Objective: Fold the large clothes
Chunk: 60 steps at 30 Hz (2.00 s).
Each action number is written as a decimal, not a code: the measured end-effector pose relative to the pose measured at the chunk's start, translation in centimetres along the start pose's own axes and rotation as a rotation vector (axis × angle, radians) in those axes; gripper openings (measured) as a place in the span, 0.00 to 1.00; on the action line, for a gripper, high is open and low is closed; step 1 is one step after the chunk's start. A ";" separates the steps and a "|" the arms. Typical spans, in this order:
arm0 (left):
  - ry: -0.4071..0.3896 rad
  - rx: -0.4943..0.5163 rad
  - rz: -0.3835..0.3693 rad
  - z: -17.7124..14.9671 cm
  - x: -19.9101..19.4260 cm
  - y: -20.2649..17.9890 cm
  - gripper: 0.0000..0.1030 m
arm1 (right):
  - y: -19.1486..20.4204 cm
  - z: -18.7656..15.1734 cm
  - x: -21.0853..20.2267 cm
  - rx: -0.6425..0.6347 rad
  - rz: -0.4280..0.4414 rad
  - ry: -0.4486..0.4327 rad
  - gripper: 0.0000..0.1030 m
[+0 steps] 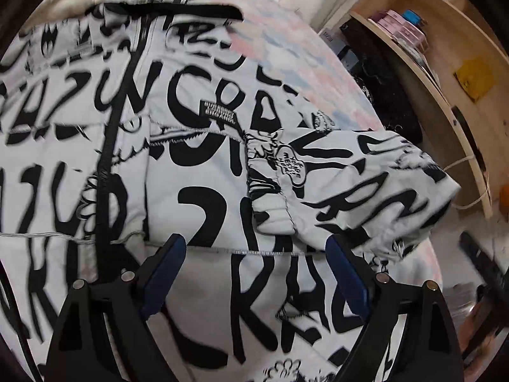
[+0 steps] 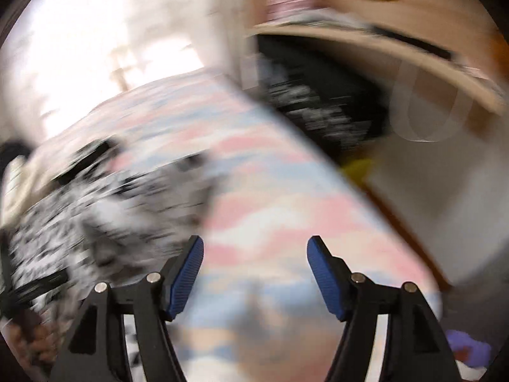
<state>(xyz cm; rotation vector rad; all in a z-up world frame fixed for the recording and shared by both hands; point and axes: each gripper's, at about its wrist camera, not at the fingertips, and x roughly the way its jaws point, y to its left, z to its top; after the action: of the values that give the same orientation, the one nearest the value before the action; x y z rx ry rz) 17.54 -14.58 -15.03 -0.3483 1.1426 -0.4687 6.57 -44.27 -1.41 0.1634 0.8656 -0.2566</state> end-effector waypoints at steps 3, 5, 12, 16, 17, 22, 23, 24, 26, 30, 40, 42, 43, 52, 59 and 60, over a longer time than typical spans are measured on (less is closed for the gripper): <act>0.022 -0.044 -0.004 0.8 1.8 0.7 0.86 | 4.8 -1.0 3.8 -0.127 0.027 0.056 0.66; 0.035 -0.052 0.000 1.5 3.0 0.8 0.86 | 6.5 -1.6 6.0 -0.164 0.018 0.084 0.66; 0.040 0.030 0.056 3.6 6.1 -1.8 0.85 | 7.7 -4.1 8.9 -0.100 -0.024 0.127 0.66; 0.037 0.114 0.164 4.1 7.3 -4.3 0.36 | 5.3 -5.3 10.6 0.015 0.011 0.164 0.66; 0.038 0.132 0.202 4.3 7.5 -4.7 0.27 | 4.5 -5.7 10.7 0.055 0.037 0.160 0.66; -0.097 0.102 0.161 6.9 2.2 -5.0 0.10 | 3.1 -6.4 10.3 0.107 0.067 0.121 0.59; -0.151 0.105 0.169 7.5 0.3 -4.9 0.10 | 3.0 -6.6 10.2 0.107 0.066 0.115 0.58; -0.211 0.107 0.177 8.1 -1.9 -4.5 0.10 | 3.3 -6.5 10.3 0.106 0.064 0.114 0.58; -0.296 0.098 0.203 8.8 -5.5 -3.3 0.10 | 3.2 -6.6 10.2 0.108 0.063 0.116 0.58; -0.313 0.059 0.300 8.7 -8.5 2.4 0.13 | 3.8 -6.6 10.3 0.108 0.072 0.156 0.62; -0.115 -0.151 0.252 5.9 -4.5 12.1 0.65 | 4.3 -5.0 6.9 0.074 0.348 0.256 0.75; -0.113 -0.169 0.208 6.6 -3.9 12.4 0.71 | 3.8 -4.0 6.5 0.133 0.387 0.243 0.78; -0.107 -0.169 0.199 6.6 -3.6 12.2 0.72 | 3.4 -3.5 6.5 0.154 0.395 0.233 0.78; -0.162 -0.020 0.288 9.6 -3.9 9.3 0.12 | 2.4 0.8 11.1 0.265 0.377 0.243 0.78; -0.220 0.031 0.363 9.5 -6.1 10.2 0.12 | 2.4 4.3 17.9 0.291 0.286 0.262 0.78; -0.207 0.038 0.369 9.5 -5.8 10.3 0.12 | 2.6 4.5 19.0 0.286 0.280 0.278 0.78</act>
<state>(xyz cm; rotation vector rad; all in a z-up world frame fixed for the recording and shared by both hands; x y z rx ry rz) 26.22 -2.49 -11.91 -0.1434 0.9674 -0.1259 22.45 -45.84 -13.07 0.5930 1.0660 -0.0943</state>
